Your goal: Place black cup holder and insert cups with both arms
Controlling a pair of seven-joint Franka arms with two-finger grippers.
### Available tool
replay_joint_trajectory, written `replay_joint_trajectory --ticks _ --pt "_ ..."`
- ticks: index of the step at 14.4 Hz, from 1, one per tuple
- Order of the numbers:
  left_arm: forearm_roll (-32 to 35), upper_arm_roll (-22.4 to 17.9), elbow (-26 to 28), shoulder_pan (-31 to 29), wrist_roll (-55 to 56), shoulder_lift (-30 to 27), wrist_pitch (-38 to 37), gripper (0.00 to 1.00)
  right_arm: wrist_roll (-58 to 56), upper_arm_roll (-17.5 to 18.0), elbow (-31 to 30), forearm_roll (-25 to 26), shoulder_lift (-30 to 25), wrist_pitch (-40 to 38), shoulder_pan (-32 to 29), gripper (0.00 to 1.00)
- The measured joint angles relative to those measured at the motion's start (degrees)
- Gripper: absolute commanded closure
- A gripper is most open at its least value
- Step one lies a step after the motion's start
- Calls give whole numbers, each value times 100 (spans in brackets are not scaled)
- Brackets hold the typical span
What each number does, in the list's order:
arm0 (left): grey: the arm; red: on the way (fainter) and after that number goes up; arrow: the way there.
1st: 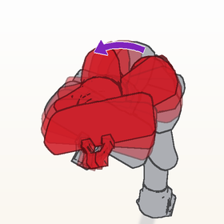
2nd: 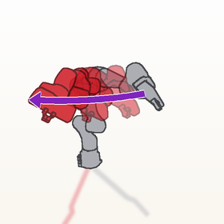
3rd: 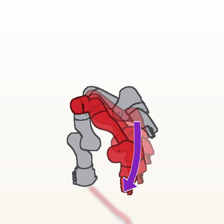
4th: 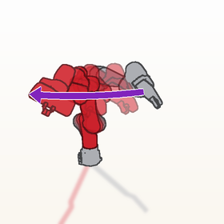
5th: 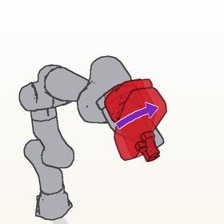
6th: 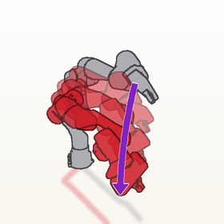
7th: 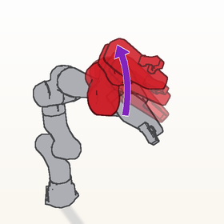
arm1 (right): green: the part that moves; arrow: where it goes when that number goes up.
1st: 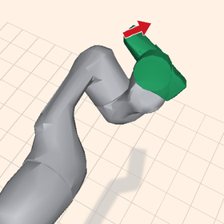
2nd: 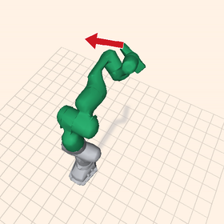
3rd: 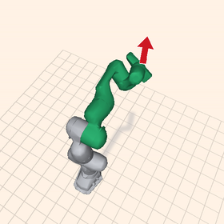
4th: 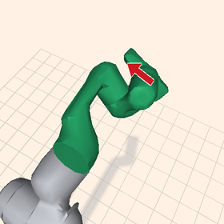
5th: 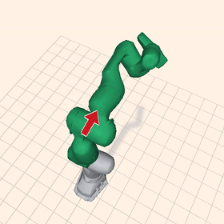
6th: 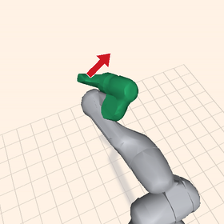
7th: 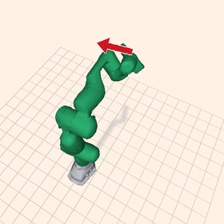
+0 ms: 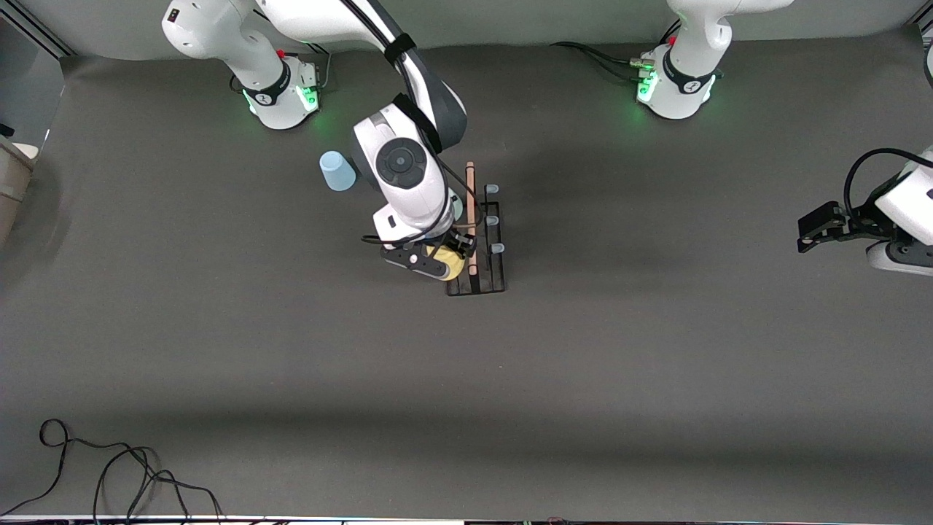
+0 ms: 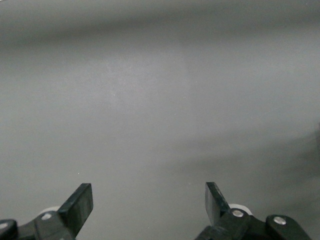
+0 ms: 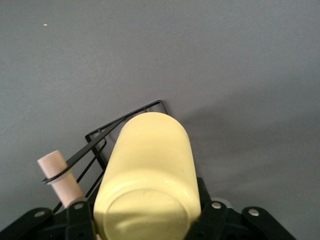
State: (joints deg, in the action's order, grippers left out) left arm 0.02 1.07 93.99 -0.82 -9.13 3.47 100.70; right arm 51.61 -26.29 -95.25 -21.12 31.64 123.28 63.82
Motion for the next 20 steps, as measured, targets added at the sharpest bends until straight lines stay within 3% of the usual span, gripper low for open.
replay_joint_trajectory --ticks 1,2,3,10,15,17,20 --pt "0 0 0 0 0 0 0 0 0 -1 0 0 38 32 0 72" --pt "0 1 0 0 1 0 0 0 1 -1 0 0 59 36 0 17" --pt "0 1 0 0 5 0 0 0 3 -3 0 0 69 36 0 0" --pt "0 9 0 0 7 0 -2 0 9 -100 106 0 1 -131 -26 0" --pt "0 12 1 0 8 0 -3 0 -791 -283 489 3 -633 -1521 -582 0" --pt "0 13 1 0 8 1 -1 0 -1500 -621 553 4 -998 -2158 -798 0" --pt "0 13 1 0 8 0 -2 0 -2590 -1405 654 4 -1442 -3149 -857 0"
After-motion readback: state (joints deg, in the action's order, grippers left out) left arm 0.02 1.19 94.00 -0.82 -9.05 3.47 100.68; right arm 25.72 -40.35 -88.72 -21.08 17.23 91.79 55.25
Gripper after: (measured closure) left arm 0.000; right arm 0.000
